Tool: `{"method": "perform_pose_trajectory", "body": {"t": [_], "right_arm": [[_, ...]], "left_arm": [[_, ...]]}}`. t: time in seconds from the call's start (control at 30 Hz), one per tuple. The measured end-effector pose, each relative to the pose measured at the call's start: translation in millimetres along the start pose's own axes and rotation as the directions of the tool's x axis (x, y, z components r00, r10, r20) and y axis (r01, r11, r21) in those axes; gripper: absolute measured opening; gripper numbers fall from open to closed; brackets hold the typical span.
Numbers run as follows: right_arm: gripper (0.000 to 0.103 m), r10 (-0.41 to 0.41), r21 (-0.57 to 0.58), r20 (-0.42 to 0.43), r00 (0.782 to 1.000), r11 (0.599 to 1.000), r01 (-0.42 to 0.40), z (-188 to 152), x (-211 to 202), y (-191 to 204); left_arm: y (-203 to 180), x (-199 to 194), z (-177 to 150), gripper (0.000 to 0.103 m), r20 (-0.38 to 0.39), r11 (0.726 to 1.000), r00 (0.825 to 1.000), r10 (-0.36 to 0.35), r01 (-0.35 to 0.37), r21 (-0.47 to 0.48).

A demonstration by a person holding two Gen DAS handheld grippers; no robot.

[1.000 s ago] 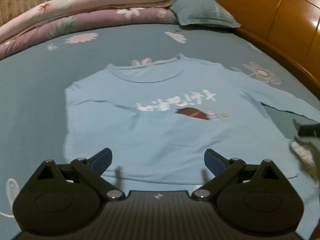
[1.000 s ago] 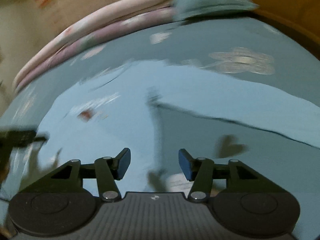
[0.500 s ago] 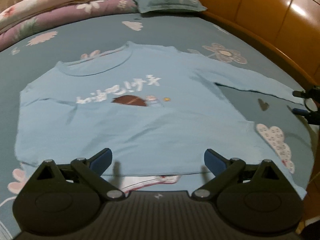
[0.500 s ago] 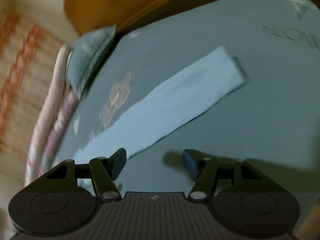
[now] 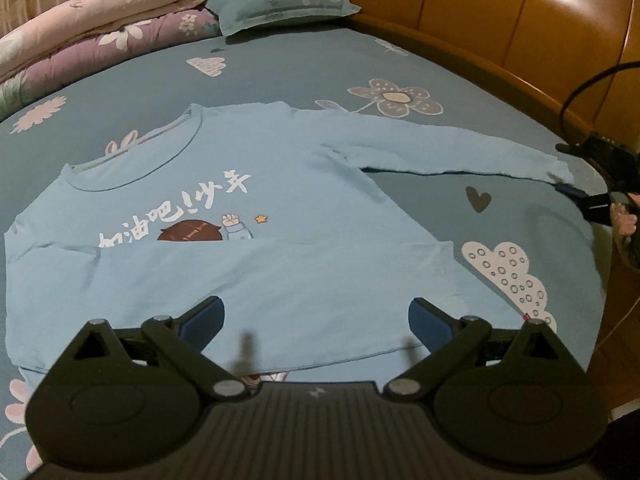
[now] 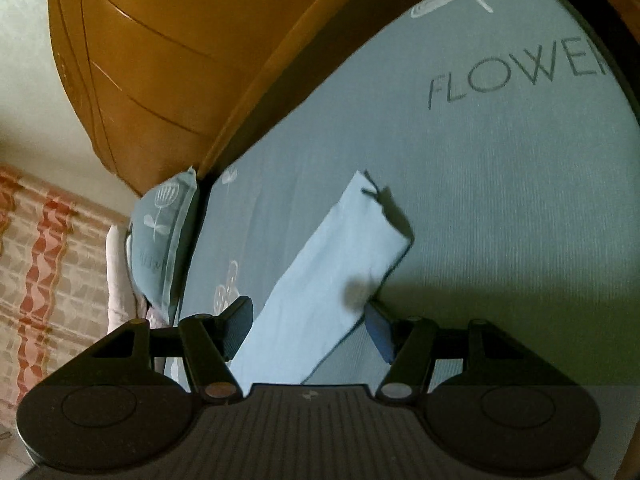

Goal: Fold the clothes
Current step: 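Move the right gripper to the sleeve cuff and close on it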

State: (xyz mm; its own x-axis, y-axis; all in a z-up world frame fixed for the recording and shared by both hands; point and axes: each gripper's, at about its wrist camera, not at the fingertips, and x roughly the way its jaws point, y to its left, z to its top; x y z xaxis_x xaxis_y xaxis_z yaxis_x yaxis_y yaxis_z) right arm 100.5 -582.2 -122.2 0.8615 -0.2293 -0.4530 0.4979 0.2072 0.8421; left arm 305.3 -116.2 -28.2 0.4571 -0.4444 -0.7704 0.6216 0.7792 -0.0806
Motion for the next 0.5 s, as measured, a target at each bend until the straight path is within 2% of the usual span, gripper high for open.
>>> {"method": "perform_pose_trajectory", "body": {"t": [0.17,0.27,0.33,0.5], "right_arm": [[0.067,0.001,-0.042,0.068,0.998,0.999,0.002,11,6,0],[0.068,-0.003,-0.022,0.093,0.996,1.000,0.005,14,4,-3],[0.068,-0.016,-0.039,0.085,0.996,0.999,0.019,10,4,1],[0.077,-0.028,-0.123,0.052,0.998,0.992,0.034,3,13,16]], "left_arm": [[1,1,2,0.098,-0.001,1.000,1.000,0.007,-0.007,0.002],[2,1,0,0.098,-0.002,1.000,1.000,0.005,-0.005,0.000],[3,1,-1,0.098,-0.005,1.000,1.000,0.004,-0.004,-0.006],[3,4,-1,0.098,-0.009,1.000,1.000,0.001,-0.001,-0.016]]}}
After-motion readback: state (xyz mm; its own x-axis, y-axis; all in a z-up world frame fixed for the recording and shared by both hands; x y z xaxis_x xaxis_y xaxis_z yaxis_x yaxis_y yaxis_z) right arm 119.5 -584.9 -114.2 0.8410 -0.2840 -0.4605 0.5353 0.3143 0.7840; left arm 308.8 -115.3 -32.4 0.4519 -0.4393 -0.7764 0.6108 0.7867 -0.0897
